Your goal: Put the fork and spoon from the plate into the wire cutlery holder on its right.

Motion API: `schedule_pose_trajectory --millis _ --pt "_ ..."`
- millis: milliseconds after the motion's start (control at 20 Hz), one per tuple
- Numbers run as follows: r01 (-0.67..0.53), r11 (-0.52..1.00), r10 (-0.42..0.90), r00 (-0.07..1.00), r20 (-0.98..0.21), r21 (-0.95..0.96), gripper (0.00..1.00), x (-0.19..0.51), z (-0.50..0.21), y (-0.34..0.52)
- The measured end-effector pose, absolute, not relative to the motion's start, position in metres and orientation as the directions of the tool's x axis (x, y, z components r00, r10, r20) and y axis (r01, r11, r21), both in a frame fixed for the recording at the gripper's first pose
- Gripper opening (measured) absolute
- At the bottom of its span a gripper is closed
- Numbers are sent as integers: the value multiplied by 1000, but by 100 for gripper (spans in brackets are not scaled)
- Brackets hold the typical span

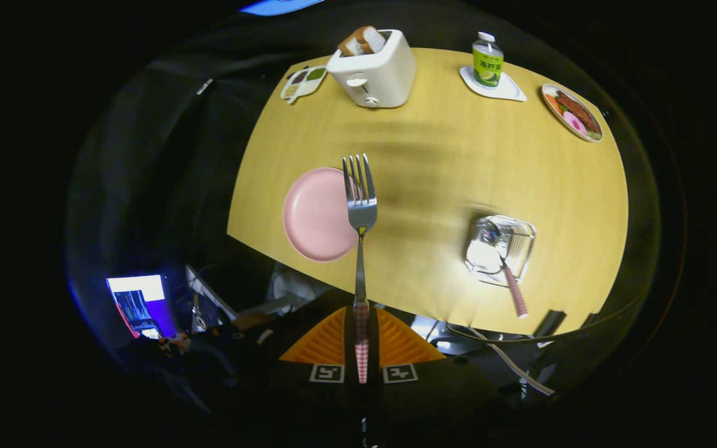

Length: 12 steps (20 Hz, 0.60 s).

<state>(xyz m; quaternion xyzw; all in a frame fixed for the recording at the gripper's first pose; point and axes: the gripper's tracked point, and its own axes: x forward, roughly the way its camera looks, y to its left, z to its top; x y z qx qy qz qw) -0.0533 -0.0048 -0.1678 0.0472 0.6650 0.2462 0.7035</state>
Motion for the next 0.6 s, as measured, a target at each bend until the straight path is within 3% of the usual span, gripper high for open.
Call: schedule_pose_trajectory --millis 300,600 --pt "-341 908 161 -255 -953 244 8 -64 -202 -112" --pt "-366 906 31 -442 -897 211 8 -45 -238 -135"
